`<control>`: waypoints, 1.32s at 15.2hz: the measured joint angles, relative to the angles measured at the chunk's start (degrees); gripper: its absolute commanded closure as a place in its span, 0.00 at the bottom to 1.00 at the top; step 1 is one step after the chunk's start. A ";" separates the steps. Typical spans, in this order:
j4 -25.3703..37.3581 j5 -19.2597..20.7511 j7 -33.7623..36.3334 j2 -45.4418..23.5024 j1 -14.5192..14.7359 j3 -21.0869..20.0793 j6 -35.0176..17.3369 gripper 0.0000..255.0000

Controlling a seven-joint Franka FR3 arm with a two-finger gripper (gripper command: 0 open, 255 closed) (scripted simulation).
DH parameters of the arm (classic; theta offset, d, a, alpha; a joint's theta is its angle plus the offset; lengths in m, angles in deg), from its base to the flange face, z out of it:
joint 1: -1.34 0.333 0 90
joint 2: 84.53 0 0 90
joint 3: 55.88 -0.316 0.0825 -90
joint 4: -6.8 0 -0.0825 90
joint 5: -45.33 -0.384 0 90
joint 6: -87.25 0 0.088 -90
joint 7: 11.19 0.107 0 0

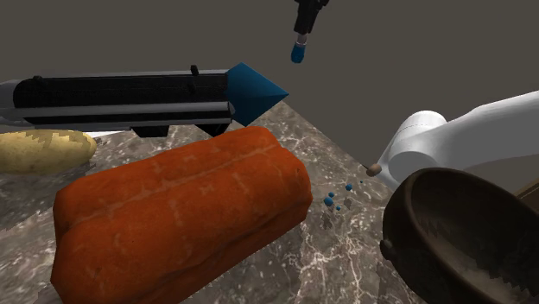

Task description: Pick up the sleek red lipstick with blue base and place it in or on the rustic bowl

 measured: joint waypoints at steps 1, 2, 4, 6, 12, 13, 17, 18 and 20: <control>1.55 0.07 0.25 -0.72 -0.09 -0.09 0.80 1.00; 2.64 0.13 0.40 -1.15 -0.14 -0.09 1.46 1.00; 4.74 0.31 0.56 -1.94 -0.25 0.02 2.77 1.00; 6.77 0.48 0.68 -2.79 -0.38 0.12 3.96 1.00; 8.13 -1.12 3.59 0.11 0.54 -1.29 7.76 1.00; 8.04 -1.67 4.43 1.19 0.84 -1.74 8.56 1.00; 7.77 -4.11 8.01 5.55 2.09 -3.52 11.91 1.00; 7.66 -4.83 9.01 6.87 2.47 -3.95 12.92 1.00; 7.72 -6.13 10.80 8.98 3.11 -4.70 14.70 1.00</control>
